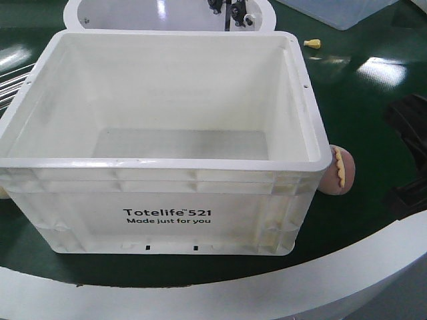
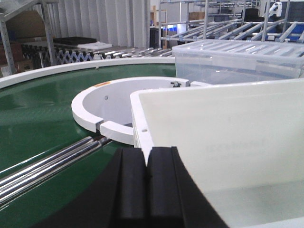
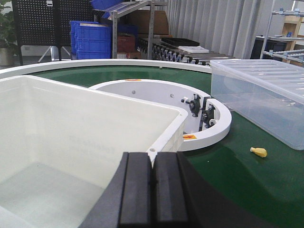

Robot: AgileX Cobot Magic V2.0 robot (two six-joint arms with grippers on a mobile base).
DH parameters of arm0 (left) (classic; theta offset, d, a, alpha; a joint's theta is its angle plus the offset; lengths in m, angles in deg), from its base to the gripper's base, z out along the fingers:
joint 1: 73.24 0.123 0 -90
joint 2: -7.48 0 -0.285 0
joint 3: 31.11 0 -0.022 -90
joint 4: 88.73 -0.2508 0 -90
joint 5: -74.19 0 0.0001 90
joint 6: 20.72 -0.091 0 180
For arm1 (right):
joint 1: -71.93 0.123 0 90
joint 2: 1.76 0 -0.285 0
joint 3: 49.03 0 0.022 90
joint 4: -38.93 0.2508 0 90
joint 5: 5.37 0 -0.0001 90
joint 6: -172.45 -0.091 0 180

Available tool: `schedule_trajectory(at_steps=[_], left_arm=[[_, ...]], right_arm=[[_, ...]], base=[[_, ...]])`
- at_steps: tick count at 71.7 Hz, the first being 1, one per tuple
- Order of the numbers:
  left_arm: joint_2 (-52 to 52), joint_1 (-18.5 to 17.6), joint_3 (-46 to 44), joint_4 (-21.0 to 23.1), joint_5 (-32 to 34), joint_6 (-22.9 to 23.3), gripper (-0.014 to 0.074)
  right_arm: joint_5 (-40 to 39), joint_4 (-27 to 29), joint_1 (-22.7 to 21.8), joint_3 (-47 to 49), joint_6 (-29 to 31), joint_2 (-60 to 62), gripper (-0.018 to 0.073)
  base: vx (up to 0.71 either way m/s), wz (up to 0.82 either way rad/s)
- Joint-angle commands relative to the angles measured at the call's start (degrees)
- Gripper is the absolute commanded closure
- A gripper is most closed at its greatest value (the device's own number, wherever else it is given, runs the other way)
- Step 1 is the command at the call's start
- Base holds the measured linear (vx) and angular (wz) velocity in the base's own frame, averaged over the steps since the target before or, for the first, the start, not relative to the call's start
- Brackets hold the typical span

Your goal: Place moving items into box and shelve

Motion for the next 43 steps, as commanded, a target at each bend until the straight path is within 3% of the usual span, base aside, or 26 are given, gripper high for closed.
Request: schedule_trajectory(at_steps=[1, 23, 43], left_arm=[[0.3, -0.3, -2.0, 0.3, 5.9, 1.0, 0.0622], [0.2, 0.1, -2.0, 0.3, 5.1, 1.0, 0.0622], [0.2, 6.8, -2.1, 0.2, 1.0, 0.9, 0.0622]], right_arm=[[-5.4, 0.1, -0.1, 2.1, -0.5, -0.3, 0.0574], [-5.0, 0.1, -1.1, 2.1, -1.2, -0.3, 0.0571], [-2.0, 0.1, -12.9, 2.1, -1.2, -0.2, 0.0571]], base=[[0.00, 0.00], [0.00, 0.00], [0.00, 0.00]])
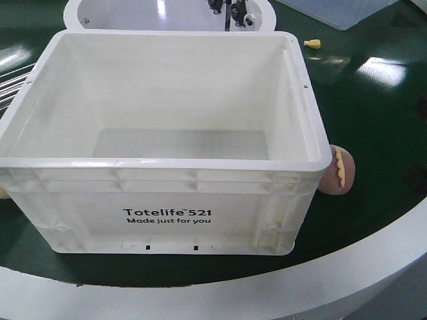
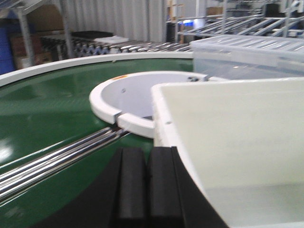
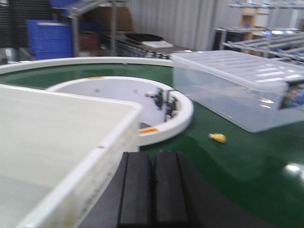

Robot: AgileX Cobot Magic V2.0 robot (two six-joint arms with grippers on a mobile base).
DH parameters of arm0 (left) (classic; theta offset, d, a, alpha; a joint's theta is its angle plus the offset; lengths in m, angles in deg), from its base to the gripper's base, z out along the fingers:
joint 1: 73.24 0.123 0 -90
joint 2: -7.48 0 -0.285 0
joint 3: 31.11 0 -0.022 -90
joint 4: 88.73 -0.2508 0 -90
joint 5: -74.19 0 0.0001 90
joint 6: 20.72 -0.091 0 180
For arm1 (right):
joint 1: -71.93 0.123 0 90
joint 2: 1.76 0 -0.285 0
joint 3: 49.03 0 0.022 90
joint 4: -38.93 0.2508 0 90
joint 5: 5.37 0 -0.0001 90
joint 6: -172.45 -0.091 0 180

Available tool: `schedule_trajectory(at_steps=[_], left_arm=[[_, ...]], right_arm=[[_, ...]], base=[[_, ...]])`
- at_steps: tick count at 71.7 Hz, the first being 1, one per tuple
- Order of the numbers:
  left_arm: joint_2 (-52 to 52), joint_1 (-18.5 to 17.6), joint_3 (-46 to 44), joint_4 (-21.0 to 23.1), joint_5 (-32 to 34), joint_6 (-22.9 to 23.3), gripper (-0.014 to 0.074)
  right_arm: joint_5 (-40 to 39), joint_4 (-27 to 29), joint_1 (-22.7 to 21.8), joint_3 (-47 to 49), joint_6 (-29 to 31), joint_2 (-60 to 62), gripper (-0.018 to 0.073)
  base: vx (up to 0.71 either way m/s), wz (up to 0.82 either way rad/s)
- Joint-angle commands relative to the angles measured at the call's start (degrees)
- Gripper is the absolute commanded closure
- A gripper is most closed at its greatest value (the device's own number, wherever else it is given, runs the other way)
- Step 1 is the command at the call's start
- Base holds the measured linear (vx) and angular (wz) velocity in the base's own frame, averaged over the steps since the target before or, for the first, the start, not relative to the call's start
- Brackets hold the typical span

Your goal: Place moving items into box and shelve

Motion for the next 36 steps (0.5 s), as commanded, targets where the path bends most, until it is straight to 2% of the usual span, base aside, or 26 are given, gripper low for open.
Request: schedule_trajectory(at_steps=[1, 14, 28, 36], left_arm=[[0.2, 2.0, -2.1, 0.2, 3.2, 0.6, 0.0622], [0.2, 5.4, -2.1, 0.2, 3.0, 0.1, 0.0622], [0.3, 6.0, -2.3, 0.1, 4.0, 0.1, 0.0622], [1.7, 6.0, -5.0, 0.1, 1.7, 0.1, 0.0622]], right_arm=[[-2.8, 0.1, -3.0, 2.1, 0.2, -0.2, 0.0571], [-1.4, -0.4, -7.3, 2.1, 2.0, -0.2, 0.0571], [-1.8, -0.4, -7.8, 2.1, 2.0, -0.2, 0.0571], [-2.0, -0.3, -7.8, 3.3, 1.9, -0.6, 0.0571]], base=[[0.00, 0.00], [0.00, 0.00], [0.00, 0.00], [0.00, 0.00]])
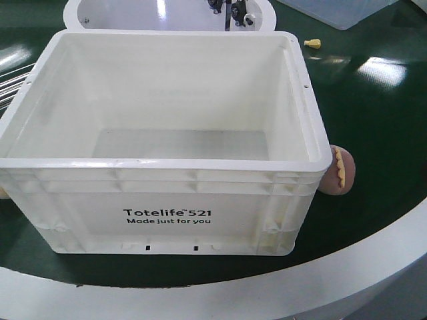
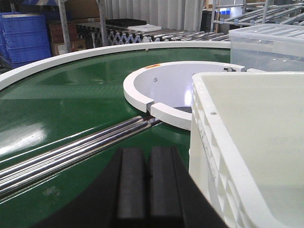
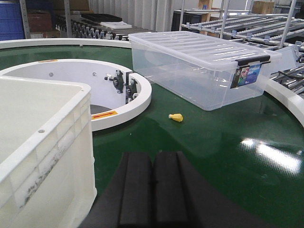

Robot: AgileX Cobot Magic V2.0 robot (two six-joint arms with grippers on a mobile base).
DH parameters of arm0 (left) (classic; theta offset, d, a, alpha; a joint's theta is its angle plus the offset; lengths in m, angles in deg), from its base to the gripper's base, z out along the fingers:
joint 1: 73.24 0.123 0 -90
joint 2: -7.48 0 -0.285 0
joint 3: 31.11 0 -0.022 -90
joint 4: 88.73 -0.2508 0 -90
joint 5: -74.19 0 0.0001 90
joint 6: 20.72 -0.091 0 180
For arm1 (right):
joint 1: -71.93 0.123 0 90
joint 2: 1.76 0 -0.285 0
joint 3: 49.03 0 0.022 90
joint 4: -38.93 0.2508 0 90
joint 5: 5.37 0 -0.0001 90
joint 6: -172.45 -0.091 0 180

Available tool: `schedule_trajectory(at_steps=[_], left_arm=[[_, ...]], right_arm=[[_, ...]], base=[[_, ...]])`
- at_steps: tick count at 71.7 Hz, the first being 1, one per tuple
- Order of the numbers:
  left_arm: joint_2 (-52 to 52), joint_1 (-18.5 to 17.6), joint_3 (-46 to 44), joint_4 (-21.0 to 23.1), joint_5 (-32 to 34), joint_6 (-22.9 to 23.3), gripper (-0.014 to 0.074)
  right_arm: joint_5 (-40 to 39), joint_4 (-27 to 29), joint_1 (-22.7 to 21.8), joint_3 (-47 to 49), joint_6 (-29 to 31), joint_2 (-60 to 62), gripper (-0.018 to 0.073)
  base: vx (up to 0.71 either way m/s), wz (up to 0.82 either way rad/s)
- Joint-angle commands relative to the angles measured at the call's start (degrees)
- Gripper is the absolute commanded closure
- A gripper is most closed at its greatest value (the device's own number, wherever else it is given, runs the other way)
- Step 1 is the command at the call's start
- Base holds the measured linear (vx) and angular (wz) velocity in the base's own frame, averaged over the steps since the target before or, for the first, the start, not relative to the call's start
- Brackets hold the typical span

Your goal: Place moving items into box and shelve

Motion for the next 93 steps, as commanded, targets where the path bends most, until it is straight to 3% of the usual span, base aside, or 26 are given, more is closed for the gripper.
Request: schedule_trajectory(at_steps=[1, 17, 30, 44, 55, 69, 77, 83, 93], left_arm=[[1.6, 0.1, -4.3, 0.1, 3.5, 0.3, 0.0622], [8.7, 0.1, -14.2, -0.4, 0.1, 0.2, 0.0622], [15.3, 0.1, -22.4, -0.2, 0.0, 0.3, 0.0622], [18.0, 0.1, -26.0, -0.7, -2.1, 0.2, 0.0584], [18.0, 0.1, -26.0, -3.6, -2.5, 0.2, 0.0472], [18.0, 0.1, -26.0, -4.4, -3.2, 0.4, 0.0214], [18.0, 0.1, -26.0, -4.3, -4.0, 0.7, 0.0091], [18.0, 0.1, -26.0, -4.3, -5.3, 1.5, 0.0034], [18.0, 0.1, -26.0, -4.4, -7.9, 4.0, 0.0023]], right_arm=[[-4.6, -0.2, -0.4, 3.8, 0.5, -0.7, 0.0571], [3.0, -0.3, -0.4, 15.9, 0.5, -7.5, 0.0571], [2.5, -0.3, -0.4, 23.3, 0.5, -14.1, 0.0571], [2.2, -0.3, -0.4, 24.6, 0.5, -16.7, 0.0536], [2.2, -0.2, -0.4, 24.6, 0.5, -16.7, 0.0381], [1.9, 0.0, -0.4, 24.6, 0.0, -16.7, 0.0020], [1.6, 0.0, -0.4, 24.6, -0.1, -16.7, -0.0141], [2.2, 0.0, -0.4, 24.6, -0.1, -16.7, -0.0163], [4.5, 0.0, -0.4, 24.6, -0.2, -16.7, -0.0148]], base=[[0.00, 0.00], [0.00, 0.00], [0.00, 0.00], [0.00, 0.00], [0.00, 0.00], [0.00, 0.00], [0.00, 0.00], [0.00, 0.00], [0.00, 0.00]])
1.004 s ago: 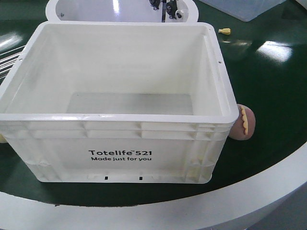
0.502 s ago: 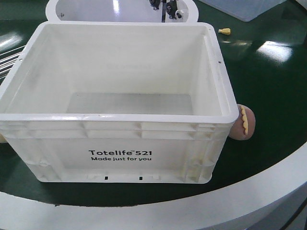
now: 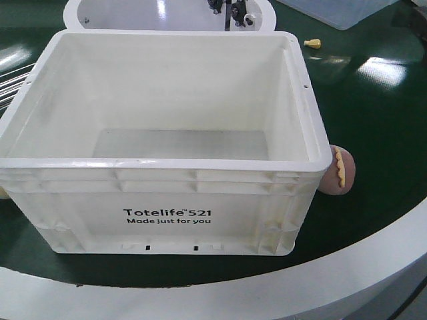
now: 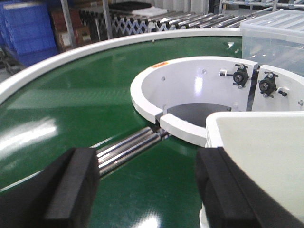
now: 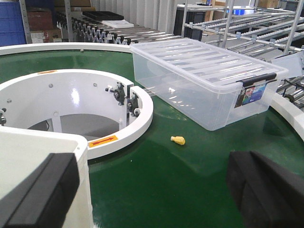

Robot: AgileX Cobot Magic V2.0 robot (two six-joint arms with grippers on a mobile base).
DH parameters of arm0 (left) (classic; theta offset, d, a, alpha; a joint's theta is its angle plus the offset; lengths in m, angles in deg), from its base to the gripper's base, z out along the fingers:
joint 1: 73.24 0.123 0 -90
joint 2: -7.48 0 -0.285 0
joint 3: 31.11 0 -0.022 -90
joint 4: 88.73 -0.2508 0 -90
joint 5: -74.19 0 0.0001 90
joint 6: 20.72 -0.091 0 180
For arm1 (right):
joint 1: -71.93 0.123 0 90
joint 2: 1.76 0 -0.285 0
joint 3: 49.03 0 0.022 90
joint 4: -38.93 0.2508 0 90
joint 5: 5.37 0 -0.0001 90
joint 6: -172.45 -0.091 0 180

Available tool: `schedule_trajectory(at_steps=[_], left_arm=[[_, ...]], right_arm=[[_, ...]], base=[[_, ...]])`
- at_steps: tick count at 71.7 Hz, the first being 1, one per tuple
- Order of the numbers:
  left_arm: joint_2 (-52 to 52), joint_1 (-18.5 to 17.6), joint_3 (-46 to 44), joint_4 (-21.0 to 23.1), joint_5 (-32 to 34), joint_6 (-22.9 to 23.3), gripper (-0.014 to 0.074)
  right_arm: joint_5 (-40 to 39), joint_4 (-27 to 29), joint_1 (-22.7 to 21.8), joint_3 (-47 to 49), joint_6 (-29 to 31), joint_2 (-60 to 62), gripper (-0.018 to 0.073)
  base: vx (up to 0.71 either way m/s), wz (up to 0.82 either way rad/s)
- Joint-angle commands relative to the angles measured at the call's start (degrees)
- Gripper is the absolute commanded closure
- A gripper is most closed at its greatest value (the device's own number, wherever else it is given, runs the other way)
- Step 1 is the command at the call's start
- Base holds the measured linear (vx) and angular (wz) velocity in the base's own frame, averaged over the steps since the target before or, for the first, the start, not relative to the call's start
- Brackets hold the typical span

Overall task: Place moving items into box and shelve
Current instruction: 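Lower both grippers onto the yellow and pink plush balls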

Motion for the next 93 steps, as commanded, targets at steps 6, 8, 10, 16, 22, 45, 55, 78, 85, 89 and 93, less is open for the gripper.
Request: schedule_trajectory(at_steps=[6, 8, 10, 16, 22, 45, 55, 78, 85, 89, 93], left_arm=[[-0.2, 0.1, -2.3, -0.2, 0.9, 1.3, 0.0023], [-0.2, 0.1, -2.3, -0.2, 0.4, 1.3, 0.0023], [-0.2, 0.1, -2.3, -0.2, -0.6, 1.3, 0.0023], [-0.2, 0.1, -2.2, -0.2, -2.1, 1.3, 0.0023], [0.4, 0.1, -1.8, -0.7, -2.2, 2.7, 0.0023], [9.0, 1.5, -1.8, -7.8, 0.5, 12.3, 0.0023], [11.9, 4.7, -1.8, -8.1, 1.5, 15.3, 0.0023], [17.0, 5.1, -1.8, -8.1, 1.2, 14.1, 0.0023], [18.4, 5.1, -1.8, -8.1, 1.2, 14.1, 0.0023], [19.0, 5.1, -1.8, -8.1, 1.2, 14.1, 0.0023], [19.4, 5.1, -1.8, -8.2, 1.3, 14.1, 0.0023]], right_arm=[[-2.0, 0.0, -0.4, 2.1, 0.0, 0.4, -0.0125], [-1.5, 0.0, -0.4, 2.1, 0.0, 0.4, -0.0118], [-0.9, 0.0, -0.4, 2.1, -0.1, 0.4, -0.0110], [0.7, 0.0, -0.4, 2.1, -0.2, -0.1, -0.0089], [2.0, 0.0, -0.4, 2.1, -0.8, -1.5, -0.0074], [0.2, 0.0, -0.4, 2.1, -0.8, -8.0, -0.0054], [0.1, 0.0, -0.4, 2.1, -0.8, -10.6, -0.0045], [0.5, 2.4, -0.4, 2.1, -0.8, -17.8, -0.0033], [0.9, 4.2, -0.4, 2.1, -0.8, -20.2, -0.0033], [1.4, 5.2, -0.4, 2.1, -0.8, -21.6, -0.0033], [2.0, 5.9, -0.4, 2.1, -0.8, -22.8, -0.0033]], base=[[0.00, 0.00], [0.00, 0.00], [0.00, 0.00], [0.00, 0.00], [0.00, 0.00], [0.00, 0.00], [0.00, 0.00], [0.00, 0.00], [0.00, 0.00], [0.00, 0.00], [0.00, 0.00]])
